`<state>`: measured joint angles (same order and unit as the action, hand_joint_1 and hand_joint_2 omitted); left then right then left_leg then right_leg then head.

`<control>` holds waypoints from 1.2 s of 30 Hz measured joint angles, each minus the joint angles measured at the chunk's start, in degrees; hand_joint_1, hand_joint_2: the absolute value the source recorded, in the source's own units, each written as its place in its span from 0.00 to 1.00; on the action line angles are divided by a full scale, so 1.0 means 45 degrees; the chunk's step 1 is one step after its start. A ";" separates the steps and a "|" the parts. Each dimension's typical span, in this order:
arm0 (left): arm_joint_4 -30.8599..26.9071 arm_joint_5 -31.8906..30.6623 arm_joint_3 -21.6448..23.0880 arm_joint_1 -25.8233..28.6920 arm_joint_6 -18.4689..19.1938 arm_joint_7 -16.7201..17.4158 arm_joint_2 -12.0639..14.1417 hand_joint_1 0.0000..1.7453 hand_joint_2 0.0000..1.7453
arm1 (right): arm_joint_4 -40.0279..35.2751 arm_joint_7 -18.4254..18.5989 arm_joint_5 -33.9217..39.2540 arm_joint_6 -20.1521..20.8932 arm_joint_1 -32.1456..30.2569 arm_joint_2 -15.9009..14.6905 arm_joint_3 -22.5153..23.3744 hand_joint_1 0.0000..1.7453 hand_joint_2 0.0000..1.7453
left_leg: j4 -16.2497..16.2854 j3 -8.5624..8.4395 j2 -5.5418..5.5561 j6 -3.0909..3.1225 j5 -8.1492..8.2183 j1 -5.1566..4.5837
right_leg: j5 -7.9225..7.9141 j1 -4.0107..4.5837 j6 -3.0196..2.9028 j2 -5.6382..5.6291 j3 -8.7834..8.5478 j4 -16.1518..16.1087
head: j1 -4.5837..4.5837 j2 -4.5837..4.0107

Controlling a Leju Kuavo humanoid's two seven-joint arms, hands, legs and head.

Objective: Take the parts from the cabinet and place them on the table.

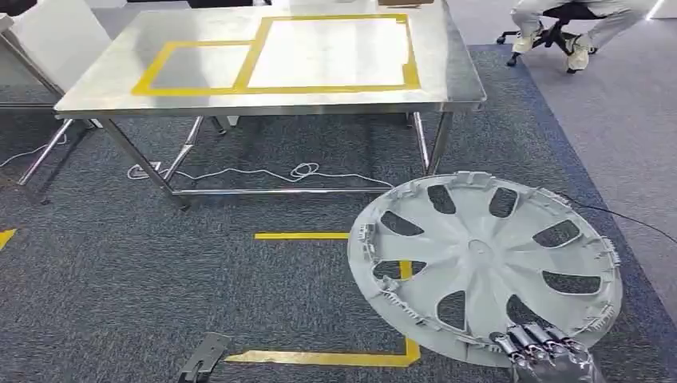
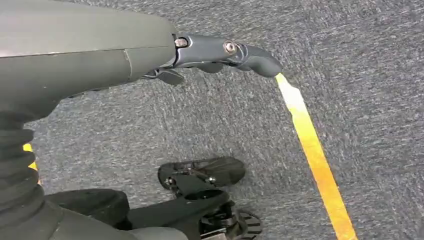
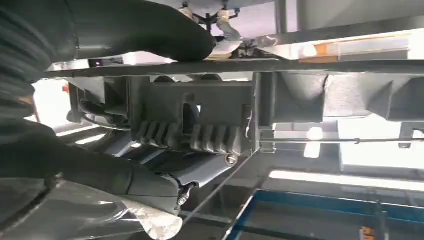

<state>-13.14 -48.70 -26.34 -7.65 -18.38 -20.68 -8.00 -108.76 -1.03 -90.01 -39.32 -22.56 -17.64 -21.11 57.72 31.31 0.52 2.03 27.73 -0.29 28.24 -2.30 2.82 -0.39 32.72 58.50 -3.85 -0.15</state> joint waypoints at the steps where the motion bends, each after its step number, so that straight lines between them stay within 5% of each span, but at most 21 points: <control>1: 0.0000 0.0000 0.0000 0.0001 0.0000 0.0000 -0.0005 0.00 1.00 | 0.0000 0.0000 0.0000 0.0000 0.0024 0.0000 0.0000 0.82 1.00 | -0.0012 -0.0020 0.0000 0.0003 -0.0005 0.0012 | 0.0012 0.0023 -0.0040 0.0002 0.0004 0.0006 | -0.0005 0.0000; 5: 0.0000 0.0000 -0.0005 0.0001 0.0000 0.0000 -0.0005 0.00 1.00 | 0.0000 0.0000 0.0000 0.0000 0.0048 0.0000 0.0000 0.82 1.00 | -0.0045 -0.0014 -0.0001 -0.0035 -0.0018 0.0053 | 0.0042 0.0103 -0.0141 0.0012 0.0003 0.0015 | 0.0005 0.0000; 8: 0.0000 0.0000 -0.0005 0.0001 0.0000 0.0000 -0.0024 0.00 1.00 | 0.0000 -0.0005 -0.0005 0.0000 0.0063 0.0000 0.0000 0.82 1.00 | -0.0057 -0.0012 -0.0003 -0.0364 0.0000 0.0088 | 0.0062 0.0120 -0.0172 0.0018 0.0002 0.0024 | 0.0010 0.0000; 11: 0.0000 0.0000 -0.0005 0.0002 0.0000 0.0000 -0.0024 0.00 1.00 | 0.0000 -0.0005 -0.0005 0.0000 0.0064 0.0000 0.0000 0.82 1.00 | -0.0056 0.0001 -0.0002 -0.0452 0.0009 0.0085 | 0.0062 0.0120 -0.0172 0.0039 -0.0008 0.0025 | 0.0010 0.0000; 31: 0.0000 0.0029 -0.0024 0.0006 0.0034 -0.0063 -0.0019 0.00 1.00 | 0.0000 0.0097 -0.0005 0.0000 0.0122 0.0000 -0.0058 0.82 1.00 | 0.0090 0.0076 -0.0002 -0.0408 0.0048 -0.0001 | -0.0003 0.0035 -0.0087 0.0042 -0.0027 -0.0014 | 0.0015 0.0000; 36: 0.0000 0.0063 -0.0063 0.0009 0.0170 -0.0219 -0.0005 0.00 1.00 | 0.0000 0.0180 -0.0005 0.0000 0.0135 0.0000 -0.0063 0.82 1.00 | 0.0196 0.0143 -0.0002 -0.0277 0.0121 -0.0031 | -0.0017 -0.0015 -0.0011 0.0045 -0.0029 -0.0034 | 0.0005 0.0000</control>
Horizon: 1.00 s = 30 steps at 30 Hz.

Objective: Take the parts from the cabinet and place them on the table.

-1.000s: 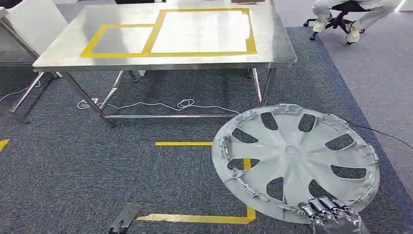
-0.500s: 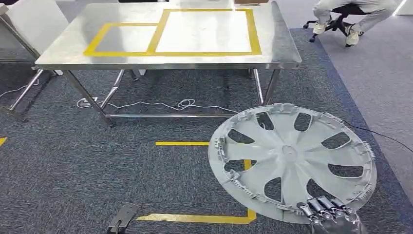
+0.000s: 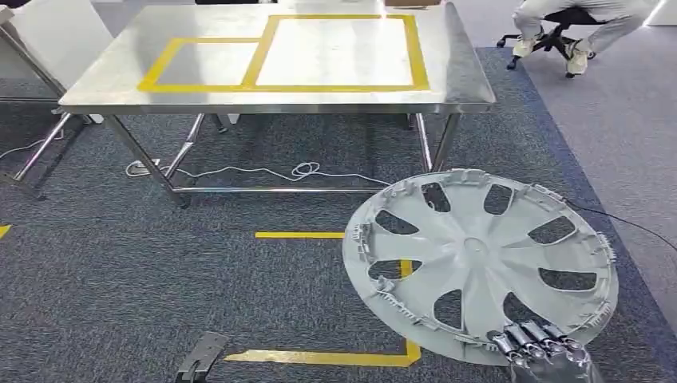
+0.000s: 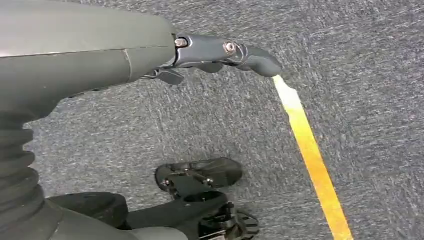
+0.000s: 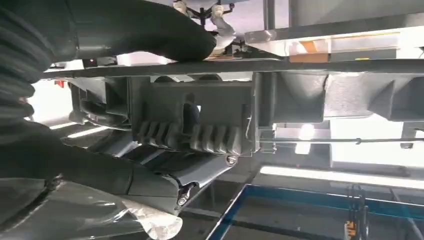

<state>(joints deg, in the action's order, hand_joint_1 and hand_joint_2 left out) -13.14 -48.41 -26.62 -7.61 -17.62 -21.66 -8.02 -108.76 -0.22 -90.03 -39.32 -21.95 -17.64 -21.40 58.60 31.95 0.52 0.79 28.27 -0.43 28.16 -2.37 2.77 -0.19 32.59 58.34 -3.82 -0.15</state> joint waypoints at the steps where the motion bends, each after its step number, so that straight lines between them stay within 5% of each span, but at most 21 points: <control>1: 0.0000 0.0000 -0.0015 0.0000 -0.0005 0.0000 0.0005 0.00 1.00 | 0.0005 0.0029 0.0000 0.0000 0.0005 0.0000 -0.0005 0.82 1.00 | 0.0032 0.0014 -0.0001 0.0038 0.0019 -0.0010 | -0.0002 -0.0007 0.0037 0.0000 -0.0002 -0.0001 | 0.0005 0.0000; 4: 0.0000 -0.0005 -0.0087 -0.0002 -0.0034 0.0000 0.0015 0.00 1.00 | 0.0000 0.0053 0.0000 0.0000 0.0017 0.0000 -0.0014 0.82 1.00 | 0.0035 0.0063 -0.0003 0.0202 0.0058 -0.0059 | -0.0028 -0.0041 0.0165 0.0003 -0.0047 -0.0167 | 0.0000 0.0000; 6: 0.0000 -0.0005 -0.0102 0.0003 -0.0053 0.0000 0.0019 0.00 1.00 | 0.0015 0.0092 0.0000 0.0000 -0.0006 0.0000 -0.0024 0.82 1.00 | -0.0244 -0.0066 -0.0003 0.0420 -0.0027 -0.0018 | -0.0413 -0.0024 0.0423 0.0021 -0.0090 0.0088 | 0.0010 0.0000; 8: 0.0000 -0.0010 -0.0107 0.0005 -0.0083 0.0000 0.0010 0.00 1.00 | 0.0029 0.0102 0.0000 0.0000 0.0060 0.0000 -0.0063 0.82 1.00 | -0.0406 -0.0318 -0.0014 0.0483 -0.0135 0.0051 | 0.0073 -0.0023 0.0370 0.0052 0.0179 0.0536 | 0.0097 0.0000; 10: 0.0000 -0.0024 -0.0112 0.0017 -0.0083 0.0000 0.0005 0.00 1.00 | 0.0039 0.0107 0.0000 0.0000 0.0127 0.0000 -0.0111 0.82 1.00 | -0.0402 -0.0295 -0.0020 0.0525 -0.0145 -0.0003 | 0.1079 0.0031 0.0290 0.0041 0.1046 0.2354 | 0.0107 0.0000; 12: 0.0000 -0.0024 -0.0112 0.0057 -0.0083 0.0000 -0.0015 0.00 1.00 | 0.0063 0.0107 0.0000 0.0000 0.0117 0.0000 -0.0141 0.82 1.00 | -0.0388 -0.0306 -0.0028 0.0555 -0.0111 -0.0062 | 0.1535 0.0052 0.0288 0.0045 0.1761 0.3635 | 0.0112 0.0000; 14: 0.0000 -0.0024 -0.0117 0.0077 -0.0083 0.0000 -0.0015 0.00 1.00 | 0.0112 0.0116 0.0000 0.0000 0.0109 0.0000 -0.0160 0.82 1.00 | -0.0381 -0.0383 -0.0018 0.0529 -0.0043 -0.0066 | 0.0834 0.0061 0.0232 0.0045 0.1450 0.2739 | 0.0117 0.0000; 16: 0.0000 -0.0024 -0.0121 0.0077 -0.0083 0.0000 -0.0020 0.00 1.00 | 0.0112 0.0126 0.0000 0.0000 0.0112 0.0000 -0.0165 0.82 1.00 | -0.0363 -0.0548 0.0008 0.0410 0.0085 -0.0052 | -0.0462 0.0050 0.0217 0.0061 0.0373 0.0363 | 0.0121 0.0000; 18: 0.0000 -0.0024 -0.0126 0.0045 -0.0083 0.0000 -0.0010 0.00 1.00 | 0.0136 0.0131 0.0000 0.0000 0.0186 0.0000 -0.0184 0.82 1.00 | -0.0246 -0.0477 -0.0003 0.0262 0.0144 -0.0095 | 0.0202 0.0173 0.0046 0.0043 0.0283 -0.0174 | 0.0132 0.0000; 19: 0.0000 -0.0024 -0.0126 0.0045 -0.0083 0.0005 -0.0015 0.00 1.00 | 0.0141 0.0116 0.0000 0.0000 0.0162 -0.0005 -0.0185 0.82 1.00 | -0.0244 -0.0388 -0.0011 0.0184 0.0163 -0.0091 | -0.0115 0.0186 -0.0103 0.0015 0.0189 -0.0027 | 0.0102 0.0000; 20: 0.0000 -0.0024 -0.0126 0.0073 -0.0087 0.0005 -0.0015 0.00 1.00 | 0.0141 0.0131 0.0000 0.0000 0.0141 -0.0005 -0.0189 0.82 1.00 | -0.0202 -0.0444 -0.0016 0.0084 0.0146 -0.0087 | -0.0070 0.0224 -0.0220 0.0023 0.0262 -0.0009 | 0.0097 0.0000; 23: 0.0000 -0.0024 -0.0126 0.0043 -0.0112 0.0005 0.0000 0.00 1.00 | 0.0146 0.0150 0.0005 0.0000 0.0132 0.0000 -0.0219 0.82 1.00 | 0.0316 -0.0287 -0.0036 -0.0112 0.0358 -0.0052 | -0.0091 0.0120 -0.0375 0.0048 -0.0070 -0.0126 | 0.0073 0.0000; 27: 0.0000 -0.0024 -0.0131 0.0076 -0.0117 0.0005 0.0000 0.00 1.00 | 0.0146 0.0165 -0.0024 0.0000 0.0198 0.0000 -0.0219 0.82 1.00 | 0.3658 0.1606 -0.0045 -0.0308 0.1778 0.0109 | 0.0067 0.0179 -0.0522 0.0060 -0.0189 -0.0123 | 0.0015 0.0000; 28: 0.0000 -0.0024 -0.0131 0.0096 -0.0117 0.0005 0.0000 0.00 1.00 | 0.0155 0.0165 -0.0024 0.0000 0.0195 0.0000 -0.0219 0.82 1.00 | 0.3637 0.1705 -0.0045 -0.0318 0.1588 0.0115 | 0.0108 0.0187 -0.0521 0.0041 -0.0242 -0.0122 | 0.0010 0.0000; 30: 0.0000 -0.0024 -0.0131 0.0091 -0.0117 0.0005 0.0000 0.00 1.00 | 0.0175 0.0165 -0.0020 0.0000 0.0182 0.0000 -0.0243 0.82 1.00 | 0.2140 0.1226 -0.0045 -0.0248 0.0399 0.0112 | 0.0212 0.0205 -0.0503 0.0018 -0.0411 -0.0122 | 0.0010 0.0000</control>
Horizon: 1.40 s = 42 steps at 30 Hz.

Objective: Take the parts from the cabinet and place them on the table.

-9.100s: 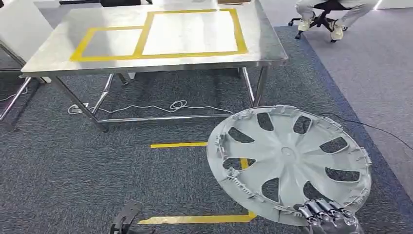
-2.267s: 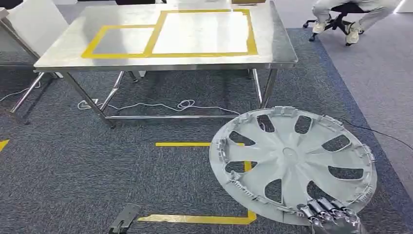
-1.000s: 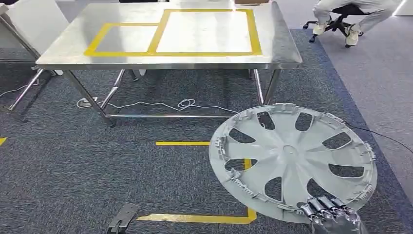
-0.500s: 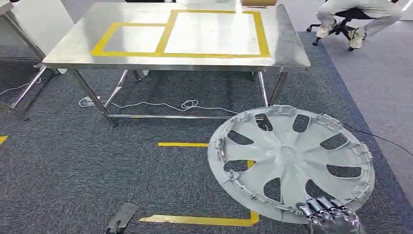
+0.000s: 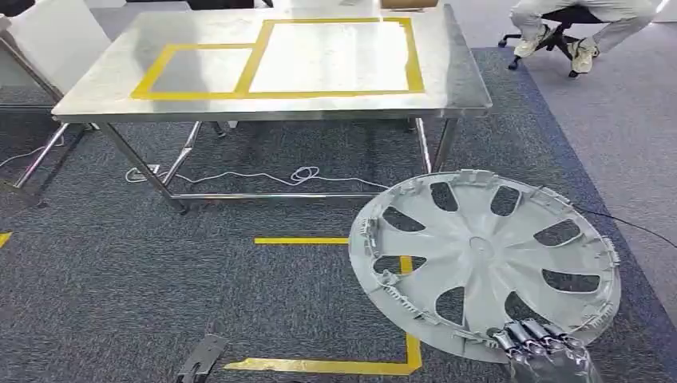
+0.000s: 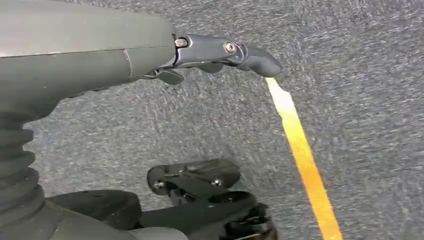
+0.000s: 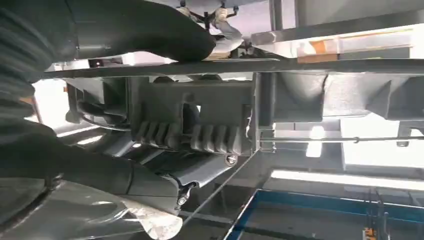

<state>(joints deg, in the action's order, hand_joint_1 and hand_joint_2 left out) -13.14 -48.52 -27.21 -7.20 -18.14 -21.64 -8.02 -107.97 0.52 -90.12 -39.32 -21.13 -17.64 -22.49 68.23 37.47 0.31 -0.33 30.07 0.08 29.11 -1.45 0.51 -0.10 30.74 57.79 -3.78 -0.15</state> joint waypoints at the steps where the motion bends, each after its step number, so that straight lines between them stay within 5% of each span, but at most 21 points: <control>1: 0.0000 0.0000 0.0000 -0.0007 0.0000 0.0000 0.0005 0.00 1.00 | 0.0000 0.0000 0.0000 0.0000 0.0003 0.0000 0.0000 0.82 1.00 | -0.1282 -0.0491 0.0000 0.0105 -0.0840 -0.0012 | 0.0062 0.0006 0.0031 -0.0002 -0.0111 -0.0006 | 0.0000 0.0000; 2: 0.0000 0.0000 -0.0005 -0.0005 0.0000 0.0000 0.0010 0.00 1.00 | 0.0004 0.0000 -0.0004 0.0000 0.0012 0.0000 0.0000 0.82 1.00 | -0.1999 -0.0773 -0.0001 0.0222 -0.1123 -0.0057 | 0.0102 -0.0010 0.0058 0.0004 -0.0081 -0.0040 | 0.0024 0.0000; 3: 0.0000 0.0000 -0.0019 -0.0023 0.0000 0.0000 0.0029 0.00 1.00 | 0.0009 0.0000 -0.0004 0.0000 0.0034 0.0000 0.0000 0.82 1.00 | -0.2034 -0.0677 -0.0021 0.0276 -0.0687 -0.0157 | 0.0090 0.0008 0.0125 0.0005 -0.0134 -0.0050 | 0.0039 0.0000; 8: 0.0000 -0.0010 -0.0019 -0.0011 -0.0005 0.0005 0.0010 0.00 1.00 | 0.0009 0.0000 -0.0004 -0.0005 0.0033 -0.0005 -0.0044 0.82 1.00 | -0.2524 -0.0959 0.0007 0.0498 -0.1050 -0.0070 | 0.0330 0.0015 0.0483 0.0010 -0.0099 -0.0004 | -0.0029 0.0000; 11: 0.0000 -0.0014 -0.0019 -0.0076 -0.0010 0.0000 -0.0005 0.00 1.00 | 0.0014 0.0000 -0.0004 -0.0005 0.0052 -0.0005 -0.0058 0.82 1.00 | -0.2548 -0.1019 -0.0001 0.0688 -0.0970 -0.0097 | 0.1617 0.0028 0.0547 0.0023 0.1416 0.2845 | 0.0049 0.0000; 13: 0.0000 -0.0019 -0.0019 -0.0040 0.0000 0.0000 -0.0020 0.00 1.00 | 0.0019 0.0000 -0.0004 -0.0005 0.0036 -0.0005 -0.0063 0.82 1.00 | -0.2543 -0.1049 -0.0003 0.0712 -0.0925 -0.0128 | 0.1726 0.0034 0.0578 0.0025 0.2212 0.3998 | 0.0053 0.0000; 14: 0.0000 -0.0019 -0.0019 -0.0032 0.0000 0.0005 -0.0024 0.00 1.00 | 0.0029 0.0000 -0.0004 -0.0005 0.0019 -0.0005 -0.0063 0.82 1.00 | -0.2542 -0.1095 0.0001 0.0695 -0.0883 -0.0127 | 0.1279 0.0033 0.0576 0.0027 0.2144 0.3637 | 0.0049 0.0000; 16: 0.0000 -0.0019 -0.0019 -0.0035 0.0000 0.0005 -0.0024 0.00 1.00 | 0.0034 0.0000 -0.0004 -0.0005 0.0016 -0.0005 -0.0063 0.82 1.00 | -0.2505 -0.1244 0.0036 0.0618 -0.0767 -0.0104 | -0.0109 0.0006 0.0566 0.0042 0.1195 0.1423 | 0.0053 0.0000; 17: 0.0000 -0.0019 -0.0019 -0.0035 0.0000 0.0005 -0.0024 0.00 1.00 | 0.0034 0.0000 -0.0004 -0.0005 0.0028 -0.0005 -0.0063 0.82 1.00 | -0.2449 -0.1286 0.0041 0.0553 -0.0685 -0.0117 | -0.0531 -0.0016 0.0582 0.0053 0.0726 0.0374 | 0.0063 0.0000; 18: 0.0000 -0.0019 -0.0019 -0.0050 0.0000 0.0000 -0.0005 0.00 1.00 | 0.0038 0.0000 -0.0005 -0.0005 0.0075 -0.0005 -0.0078 0.82 1.00 | -0.2328 -0.1219 0.0058 0.0444 -0.0599 -0.0235 | -0.0249 0.0029 0.0561 0.0056 0.0442 0.0091 | 0.0102 0.0000; 19: 0.0000 -0.0019 -0.0019 -0.0050 0.0000 0.0000 -0.0010 0.00 1.00 | 0.0029 0.0000 -0.0004 -0.0015 0.0090 -0.0005 -0.0078 0.82 1.00 | -0.2270 -0.1171 0.0060 0.0419 -0.0600 -0.0228 | -0.0268 0.0022 0.0416 0.0007 0.0490 0.0120 | 0.0063 0.0000; 23: 0.0000 -0.0019 -0.0019 -0.0047 0.0000 0.0000 0.0005 0.00 1.00 | 0.0034 0.0010 0.0000 -0.0015 0.0029 -0.0005 -0.0088 0.82 1.00 | -0.2092 -0.1139 0.0051 0.0251 -0.0392 -0.0173 | -0.0238 -0.0018 0.0167 0.0028 0.0445 0.0093 | -0.0009 0.0000; 26: 0.0000 -0.0019 -0.0024 -0.0039 -0.0005 0.0000 0.0005 0.00 1.00 | 0.0034 0.0044 -0.0004 -0.0015 0.0056 -0.0005 -0.0088 0.82 1.00 | 0.0515 0.0081 0.0017 0.0042 0.0874 -0.0069 | -0.0171 -0.0020 0.0025 0.0056 0.0384 0.0095 | -0.0087 0.0000; 28: 0.0000 -0.0019 -0.0024 0.0005 -0.0005 0.0000 0.0005 0.00 1.00 | 0.0034 0.0083 -0.0004 -0.0015 0.0054 -0.0005 -0.0088 0.82 1.00 | 0.1894 0.0838 0.0013 0.0024 0.1177 -0.0028 | -0.0128 -0.0012 -0.0009 0.0050 0.0339 0.0098 | -0.0087 0.0000; 29: 0.0000 -0.0019 -0.0024 0.0015 -0.0005 0.0000 0.0005 0.00 1.00 | 0.0034 0.0092 -0.0004 -0.0015 0.0047 -0.0005 -0.0088 0.82 1.00 | 0.1763 0.0826 0.0013 0.0036 0.0914 -0.0020 | -0.0099 -0.0011 -0.0004 0.0039 0.0294 0.0098 | -0.0087 0.0000; 30: 0.0000 -0.0019 -0.0024 0.0013 -0.0005 0.0000 0.0005 0.00 1.00 | 0.0034 0.0097 -0.0004 -0.0015 0.0035 -0.0005 -0.0088 0.82 1.00 | 0.1005 0.0539 0.0013 0.0080 0.0285 -0.0020 | -0.0057 -0.0005 0.0003 0.0026 0.0228 0.0098 | -0.0087 0.0000; 32: 0.0000 -0.0019 -0.0024 0.0004 -0.0005 0.0000 0.0005 0.00 1.00 | 0.0034 0.0102 -0.0004 -0.0015 0.0043 -0.0005 -0.0097 0.82 1.00 | -0.1381 -0.0497 0.0013 0.0270 -0.1015 -0.0052 | 0.0036 -0.0001 0.0061 0.0006 0.0066 0.0088 | -0.0092 0.0000; 34: 0.0000 -0.0019 -0.0034 -0.0025 -0.0010 0.0000 0.0044 0.00 1.00 | 0.0034 0.0112 -0.0004 -0.0015 0.0067 -0.0005 -0.0097 0.82 1.00 | -0.2105 -0.0810 0.0004 0.0393 -0.0839 -0.0151 | 0.0085 0.0050 0.0188 -0.0020 0.0121 0.0108 | -0.0083 0.0000; 37: 0.0000 -0.0019 -0.0034 0.0000 -0.0015 0.0000 0.0039 0.00 1.00 | 0.0034 0.0112 -0.0005 -0.0015 0.0059 -0.0005 -0.0127 0.82 1.00 | -0.2163 -0.0767 0.0005 0.0453 -0.0794 -0.0167 | 0.0054 0.0037 0.0431 0.0027 0.0079 -0.0038 | -0.0092 0.0000; 39: 0.0000 -0.0019 -0.0034 -0.0006 -0.0029 0.0000 0.0039 0.00 1.00 | 0.0034 0.0112 -0.0004 -0.0015 0.0058 -0.0010 -0.0127 0.82 1.00 | -0.2424 -0.0996 0.0001 0.0562 -0.0880 -0.0058 | 0.0343 0.0024 0.0534 0.0047 0.0275 0.0326 | -0.0039 0.0000; 42: 0.0000 -0.0014 -0.0034 -0.0032 -0.0005 0.0000 0.0019 0.00 1.00 | 0.0034 0.0112 -0.0005 -0.0015 0.0087 -0.0010 -0.0131 0.82 1.00 | -0.2410 -0.1015 -0.0006 0.0701 -0.0814 -0.0122 | 0.1592 0.0034 0.0620 0.0034 0.1890 0.3339 | -0.0015 0.0000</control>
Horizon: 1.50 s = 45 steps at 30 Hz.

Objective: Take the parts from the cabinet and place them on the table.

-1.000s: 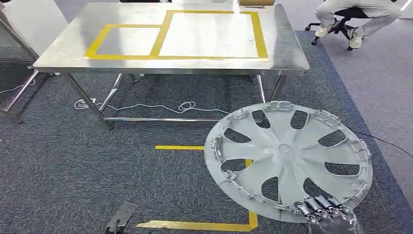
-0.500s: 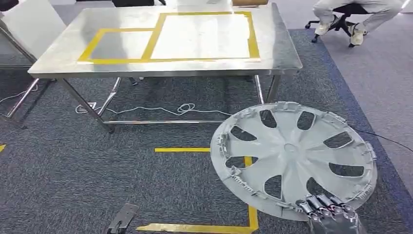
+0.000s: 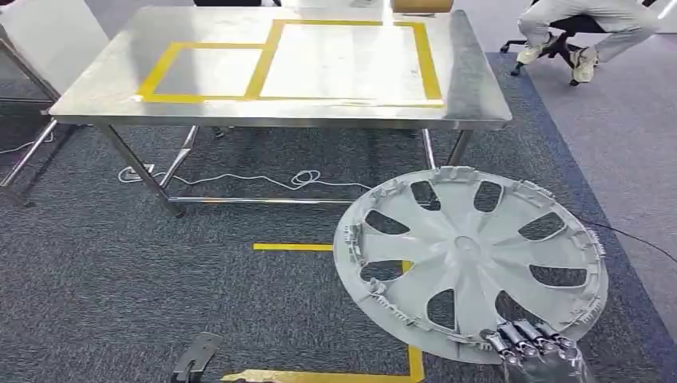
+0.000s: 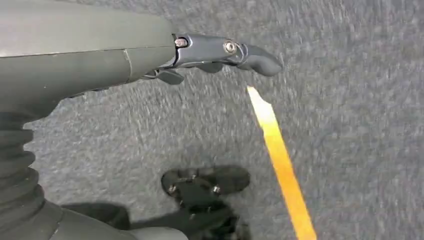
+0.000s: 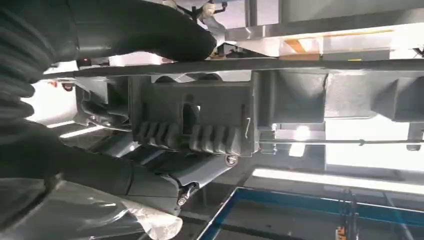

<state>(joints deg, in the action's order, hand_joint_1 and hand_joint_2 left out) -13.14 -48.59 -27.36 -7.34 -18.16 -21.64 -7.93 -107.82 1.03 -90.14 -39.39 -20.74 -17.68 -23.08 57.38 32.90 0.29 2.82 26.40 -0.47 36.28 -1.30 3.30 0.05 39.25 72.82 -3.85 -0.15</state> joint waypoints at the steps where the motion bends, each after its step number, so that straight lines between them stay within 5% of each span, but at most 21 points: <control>1: 0.0000 -0.0005 0.0000 0.0023 -0.0005 0.0000 -0.0010 0.00 1.00 | 0.0000 0.0000 0.0000 0.0000 -0.0009 0.0000 0.0000 0.82 1.00 | 0.0005 -0.0012 -0.0001 0.0027 0.0021 -0.0029 | 0.0083 0.0003 0.0008 0.0001 0.0424 0.0645 | 0.0000 0.0000; 3: 0.0000 0.0000 0.0000 0.0033 -0.0005 0.0000 -0.0029 0.00 1.00 | 0.0000 0.0005 0.0000 0.0000 -0.0038 0.0000 0.0000 0.82 1.00 | 0.0007 -0.0102 0.0011 0.0035 0.0089 -0.0056 | -0.0723 0.0015 -0.0026 0.0000 0.0322 0.0018 | 0.0005 0.0000; 5: 0.0000 0.0000 -0.0005 0.0030 -0.0005 0.0000 -0.0029 0.00 1.00 | 0.0000 0.0005 0.0005 0.0000 -0.0036 0.0000 0.0000 0.82 1.00 | 0.0025 -0.0274 0.0040 -0.0021 0.0210 -0.0056 | -0.2040 0.0019 -0.0112 0.0007 -0.0803 -0.2422 | 0.0000 0.0000; 7: 0.0000 0.0000 0.0000 0.0009 -0.0005 0.0000 -0.0029 0.00 1.00 | -0.0005 0.0000 0.0000 0.0000 0.0010 0.0000 -0.0005 0.82 1.00 | 0.0153 -0.0236 0.0049 -0.0165 0.0326 -0.0161 | -0.1933 0.0090 -0.0217 0.0007 -0.1350 -0.3335 | 0.0015 0.0000; 10: 0.0000 0.0000 0.0000 0.0016 -0.0005 0.0000 -0.0034 0.00 1.00 | 0.0000 0.0005 0.0005 0.0000 -0.0010 0.0000 -0.0010 0.82 1.00 | 0.0092 -0.0268 0.0037 -0.0267 0.0336 -0.0107 | -0.1916 0.0139 -0.0406 -0.0032 -0.1320 -0.3271 | -0.0024 0.0000; 12: -0.0005 -0.0005 0.0000 0.0002 -0.0014 0.0000 -0.0005 0.00 1.00 | 0.0000 0.0005 0.0005 0.0000 -0.0021 0.0000 -0.0010 0.82 1.00 | 0.0473 -0.0205 0.0022 -0.0475 0.0662 -0.0123 | -0.1928 0.0008 -0.0549 0.0002 -0.1474 -0.3394 | -0.0083 0.0005; 15: -0.0005 0.0000 -0.0005 0.0018 -0.0014 0.0000 -0.0005 0.00 1.00 | 0.0000 0.0005 0.0000 0.0000 0.0009 0.0000 -0.0014 0.82 1.00 | 0.3248 0.1124 0.0016 -0.0649 0.1983 0.0051 | -0.1840 0.0000 -0.0683 0.0025 -0.1546 -0.3392 | -0.0155 0.0005; 17: -0.0005 0.0000 -0.0005 0.0054 -0.0014 0.0000 -0.0005 0.00 1.00 | 0.0000 0.0005 0.0000 0.0000 0.0002 0.0000 -0.0014 0.82 1.00 | 0.4202 0.1695 0.0013 -0.0703 0.2060 0.0118 | -0.1777 -0.0003 -0.0671 0.0007 -0.1615 -0.3386 | -0.0160 0.0005; 18: -0.0005 0.0000 -0.0005 0.0056 -0.0014 0.0000 -0.0005 0.00 1.00 | 0.0000 0.0005 0.0000 0.0000 -0.0004 0.0000 -0.0015 0.82 1.00 | 0.3796 0.1558 0.0010 -0.0712 0.1604 0.0148 | -0.1731 -0.0006 -0.0647 -0.0005 -0.1681 -0.3385 | -0.0160 0.0000; 21: -0.0005 0.0000 -0.0009 0.0049 -0.0019 0.0000 0.0000 0.00 1.00 | 0.0000 0.0005 0.0000 0.0000 0.0005 0.0000 -0.0024 0.82 1.00 | 0.0578 0.0251 0.0006 -0.0574 -0.0183 0.0154 | -0.1560 -0.0017 -0.0512 -0.0023 -0.1924 -0.3398 | -0.0156 0.0004; 23: -0.0005 0.0000 -0.0015 -0.0001 -0.0014 0.0000 0.0000 0.00 1.00 | 0.0000 0.0000 0.0000 0.0000 0.0030 0.0000 -0.0024 0.82 1.00 | 0.0259 0.0064 -0.0005 -0.0487 0.0130 0.0073 | -0.1528 0.0045 -0.0368 -0.0039 -0.1869 -0.3357 | -0.0156 0.0005; 27: -0.0005 -0.0005 -0.0019 0.0039 -0.0029 0.0000 0.0005 0.00 1.00 | 0.0000 0.0000 0.0005 0.0000 0.0043 -0.0005 -0.0053 0.82 1.00 | 0.0005 -0.0137 0.0007 -0.0222 0.0114 0.0128 | -0.1335 0.0002 -0.0054 -0.0004 -0.1872 -0.3324 | -0.0131 0.0005; 28: -0.0005 -0.0015 -0.0019 0.0010 -0.0029 0.0000 0.0005 0.00 1.00 | 0.0000 0.0000 0.0000 0.0000 0.0060 -0.0005 -0.0053 0.82 1.00 | -0.0020 -0.0189 0.0002 -0.0117 0.0138 0.0137 | -0.1065 0.0013 -0.0062 -0.0004 -0.1615 -0.2788 | -0.0053 0.0000; 31: -0.0005 -0.0019 -0.0015 0.0008 -0.0019 0.0000 -0.0024 0.00 1.00 | 0.0000 0.0000 0.0020 0.0000 0.0067 -0.0005 -0.0058 0.82 1.00 | -0.0008 -0.0243 -0.0008 0.0026 0.0245 0.0061 | 0.0085 0.0015 0.0003 -0.0005 0.0264 0.0446 | -0.0015 0.0000; 33: -0.0005 -0.0019 -0.0019 0.0030 -0.0019 0.0000 -0.0024 0.00 1.00 | 0.0000 0.0000 0.0020 0.0000 0.0042 -0.0005 -0.0058 0.82 1.00 | -0.0003 -0.0385 0.0000 0.0040 0.0357 0.0023 | -0.0452 0.0014 -0.0010 -0.0003 0.0587 0.0538 | -0.0020 0.0005; 36: -0.0005 -0.0020 -0.0019 0.0031 -0.0005 0.0000 -0.0029 0.00 1.00 | 0.0000 0.0005 0.0029 0.0000 0.0039 -0.0005 -0.0058 0.82 1.00 | 0.0009 -0.0795 0.0038 -0.0063 0.0662 0.0005 | -0.2455 0.0017 -0.0121 0.0019 -0.0799 -0.2801 | 0.0000 0.0005; 38: -0.0005 -0.0019 -0.0019 0.0003 -0.0005 0.0000 -0.0024 0.00 1.00 | -0.0015 0.0000 0.0029 -0.0005 0.0104 -0.0005 -0.0058 0.82 1.00 | 0.0107 -0.0739 0.0043 -0.0213 0.0793 -0.0084 | -0.2049 0.0078 -0.0265 0.0005 -0.1229 -0.3241 | 0.0010 0.0005; 40: -0.0005 -0.0024 -0.0015 0.0002 0.0000 0.0000 -0.0029 0.00 1.00 | 0.0000 -0.0005 0.0024 -0.0010 0.0080 -0.0005 -0.0058 0.82 1.00 | 0.0021 -0.0773 0.0025 -0.0313 0.0826 -0.0054 | -0.1972 0.0134 -0.0387 -0.0034 -0.1194 -0.3186 | -0.0034 0.0005; 42: -0.0019 -0.0019 -0.0015 -0.0012 -0.0005 0.0000 0.0000 0.00 1.00 | 0.0000 0.0005 0.0029 -0.0010 0.0047 -0.0005 -0.0063 0.82 1.00 | 0.0124 -0.0857 0.0027 -0.0464 0.1021 -0.0059 | -0.1940 -0.0005 -0.0496 -0.0019 -0.1366 -0.3332 | -0.0029 0.0005; 43: -0.0019 -0.0020 -0.0015 -0.0039 -0.0010 -0.0005 -0.0005 0.00 1.00 | 0.0000 0.0005 0.0029 -0.0010 0.0048 -0.0005 -0.0058 0.82 1.00 | 0.0589 -0.0675 0.0001 -0.0579 0.1217 -0.0050 | -0.1885 -0.0008 -0.0576 -0.0004 -0.1476 -0.3376 | -0.0151 0.0005; 45: -0.0019 -0.0024 -0.0019 -0.0043 -0.0010 -0.0005 -0.0005 0.00 1.00 | 0.0000 0.0005 0.0025 -0.0010 0.0097 -0.0005 -0.0058 0.82 1.00 | 0.2640 0.0469 -0.0003 -0.0695 0.2075 0.0062 | -0.1760 -0.0009 -0.0686 0.0018 -0.1593 -0.3375 | -0.0175 0.0005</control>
<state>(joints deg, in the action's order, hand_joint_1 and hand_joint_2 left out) -13.22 -48.70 -27.45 -7.54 -18.21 -21.66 -7.96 -107.82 1.05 -90.03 -39.43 -20.31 -17.70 -23.34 69.27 35.01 0.27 -0.30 35.74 -0.20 28.36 -1.34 0.21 0.13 32.08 57.63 -4.63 -0.13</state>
